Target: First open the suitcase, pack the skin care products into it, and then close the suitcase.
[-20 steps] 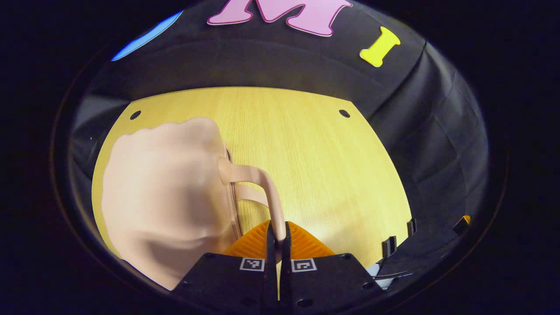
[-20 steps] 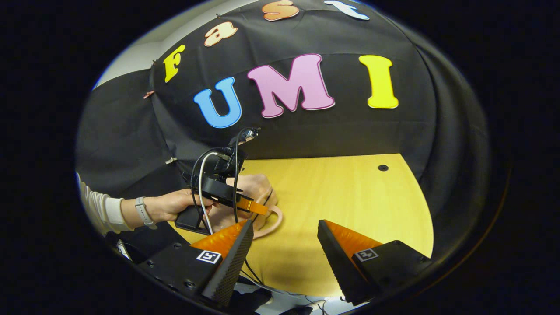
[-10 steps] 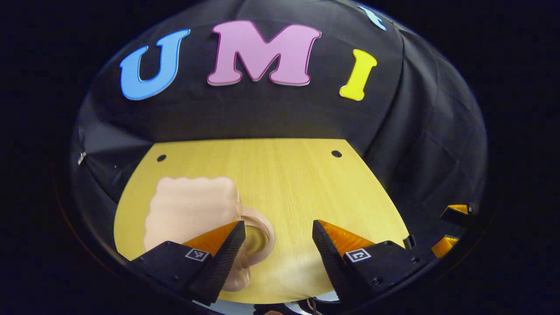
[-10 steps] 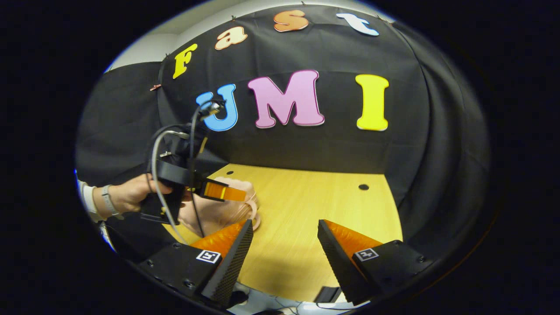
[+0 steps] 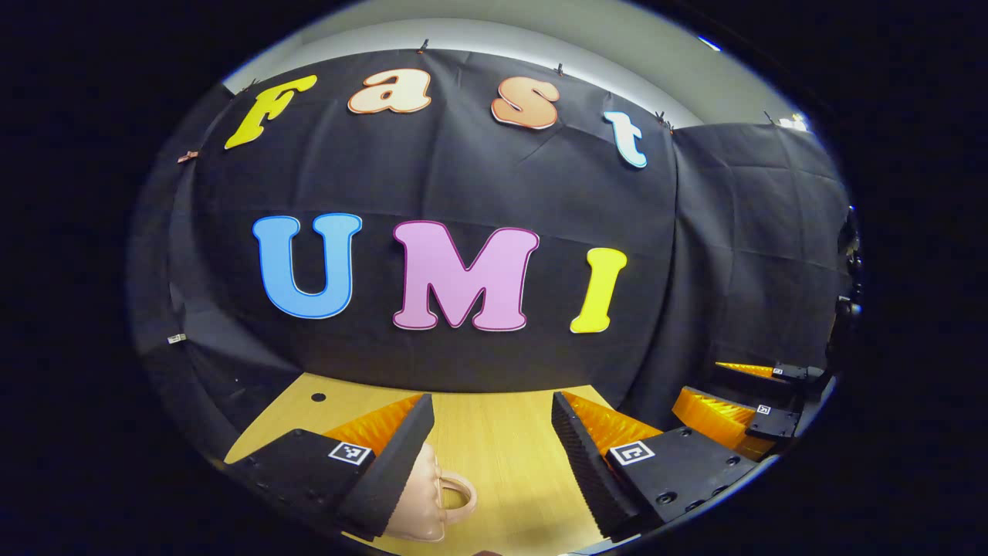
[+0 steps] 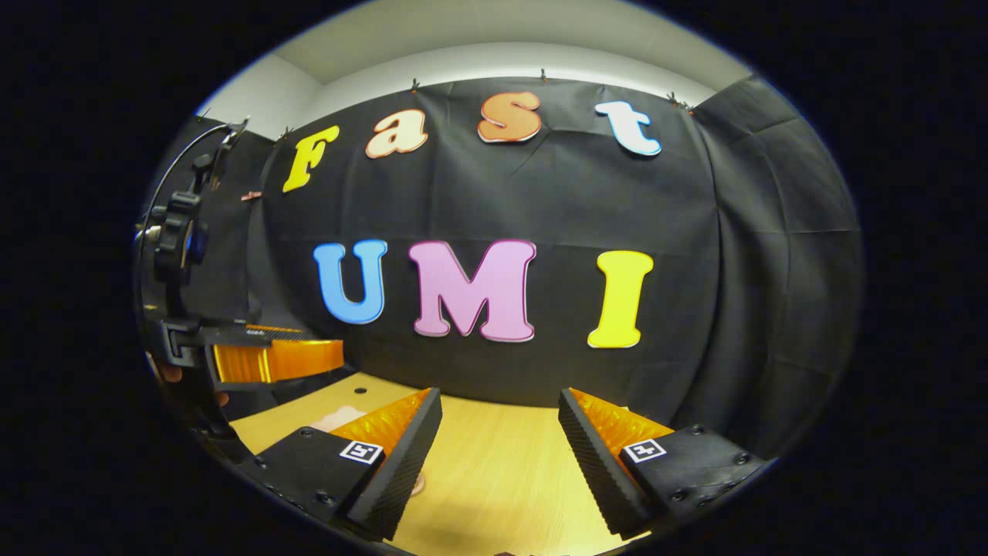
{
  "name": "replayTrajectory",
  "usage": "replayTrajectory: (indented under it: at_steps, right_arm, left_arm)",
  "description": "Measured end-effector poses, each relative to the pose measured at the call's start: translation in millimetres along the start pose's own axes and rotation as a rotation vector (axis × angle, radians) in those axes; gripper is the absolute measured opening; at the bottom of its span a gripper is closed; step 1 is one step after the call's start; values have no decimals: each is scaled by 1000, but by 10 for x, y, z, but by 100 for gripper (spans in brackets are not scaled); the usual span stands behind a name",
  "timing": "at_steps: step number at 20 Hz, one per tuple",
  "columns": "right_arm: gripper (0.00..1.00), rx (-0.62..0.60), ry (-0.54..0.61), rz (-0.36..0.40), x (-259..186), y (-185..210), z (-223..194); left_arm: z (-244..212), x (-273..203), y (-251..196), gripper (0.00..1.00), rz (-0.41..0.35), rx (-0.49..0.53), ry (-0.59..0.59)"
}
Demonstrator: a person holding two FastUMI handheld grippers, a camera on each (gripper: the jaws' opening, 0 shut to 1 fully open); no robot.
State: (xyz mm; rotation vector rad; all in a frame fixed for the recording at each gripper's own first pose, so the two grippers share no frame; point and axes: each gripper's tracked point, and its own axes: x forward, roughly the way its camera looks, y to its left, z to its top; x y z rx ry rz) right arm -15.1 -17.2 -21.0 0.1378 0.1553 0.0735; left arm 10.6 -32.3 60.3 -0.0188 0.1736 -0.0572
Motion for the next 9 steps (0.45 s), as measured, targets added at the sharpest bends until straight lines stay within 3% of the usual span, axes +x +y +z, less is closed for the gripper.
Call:
replayTrajectory:
  at_steps: [9]
  right_arm:
    - [96, 10, -36, -43, 122, 156, 91]
  left_arm:
    - [359, -144, 344, 96, 79, 77, -104]
